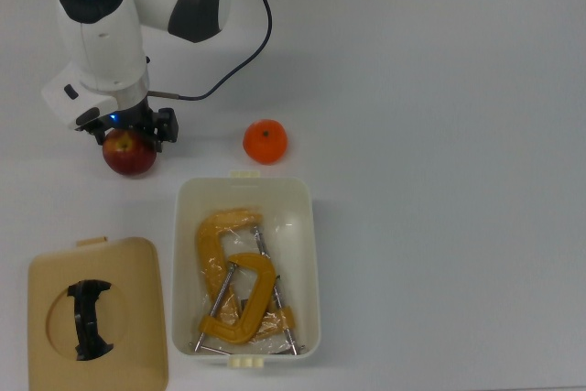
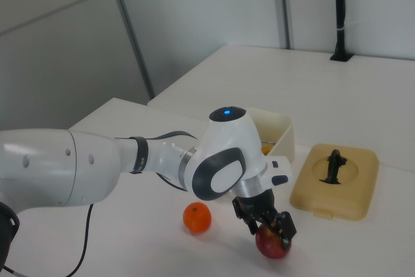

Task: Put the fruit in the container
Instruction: 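Lift the red apple and carry it over the white container, then lower the apple into the container and open the gripper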

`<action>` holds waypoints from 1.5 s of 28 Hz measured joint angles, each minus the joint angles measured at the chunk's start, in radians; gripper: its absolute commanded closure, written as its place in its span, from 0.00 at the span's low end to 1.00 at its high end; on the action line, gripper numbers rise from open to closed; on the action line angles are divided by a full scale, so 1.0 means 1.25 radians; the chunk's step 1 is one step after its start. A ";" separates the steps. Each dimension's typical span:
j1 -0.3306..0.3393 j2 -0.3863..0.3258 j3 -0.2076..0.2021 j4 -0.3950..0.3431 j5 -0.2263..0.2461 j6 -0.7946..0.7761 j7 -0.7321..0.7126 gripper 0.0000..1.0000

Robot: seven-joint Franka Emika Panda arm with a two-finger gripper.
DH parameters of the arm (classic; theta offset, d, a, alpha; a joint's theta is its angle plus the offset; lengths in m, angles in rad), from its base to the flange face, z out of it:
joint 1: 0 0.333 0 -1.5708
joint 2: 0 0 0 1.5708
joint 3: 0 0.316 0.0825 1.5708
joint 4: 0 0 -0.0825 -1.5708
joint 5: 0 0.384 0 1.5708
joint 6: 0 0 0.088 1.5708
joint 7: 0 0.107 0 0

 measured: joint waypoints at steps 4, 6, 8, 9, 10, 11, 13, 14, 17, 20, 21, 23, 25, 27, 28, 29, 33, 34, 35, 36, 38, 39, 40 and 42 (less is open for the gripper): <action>0.000 -0.001 0.000 0.002 0.000 0.002 0.000 1.00; 0.000 -0.001 0.000 0.002 0.000 0.002 0.000 1.00; 0.000 -0.001 0.000 0.003 0.000 0.002 0.000 1.00; 0.000 -0.001 0.000 0.004 0.000 0.002 0.001 1.00; 0.000 -0.002 0.000 0.005 0.000 0.002 0.001 1.00; 0.000 -0.004 -0.001 0.007 0.000 0.002 0.002 1.00; 0.000 -0.012 -0.007 0.015 0.000 0.003 0.006 1.00; 0.000 -0.018 -0.011 0.019 0.000 0.002 0.007 1.00; 0.000 -0.043 -0.022 0.041 0.009 -0.021 0.007 1.00; 0.000 -0.065 -0.026 0.076 0.040 -0.068 0.008 1.00; 0.000 -0.071 -0.027 0.091 0.054 -0.084 0.009 1.00; 0.001 -0.083 -0.027 0.130 0.090 -0.115 0.017 1.00; 0.005 -0.088 -0.027 0.156 0.114 -0.125 0.037 1.00; 0.015 -0.089 -0.026 0.177 0.127 -0.125 0.074 1.00; 0.021 -0.089 -0.026 0.183 0.130 -0.125 0.090 1.00; 0.027 -0.088 -0.025 0.188 0.132 -0.120 0.109 1.00; 0.053 -0.077 -0.014 0.198 0.132 -0.055 0.199 1.00; 0.058 -0.073 -0.008 0.198 0.132 -0.033 0.221 1.00; 0.063 -0.068 0.000 0.198 0.132 -0.010 0.242 1.00; 0.066 -0.063 0.010 0.198 0.130 0.011 0.261 1.00; 0.072 -0.047 0.034 0.198 0.118 0.049 0.308 1.00; 0.074 -0.040 0.043 0.198 0.108 0.060 0.327 1.00; 0.076 -0.032 0.051 0.198 0.095 0.070 0.348 1.00; 0.079 -0.015 0.065 0.198 0.066 0.088 0.390 1.00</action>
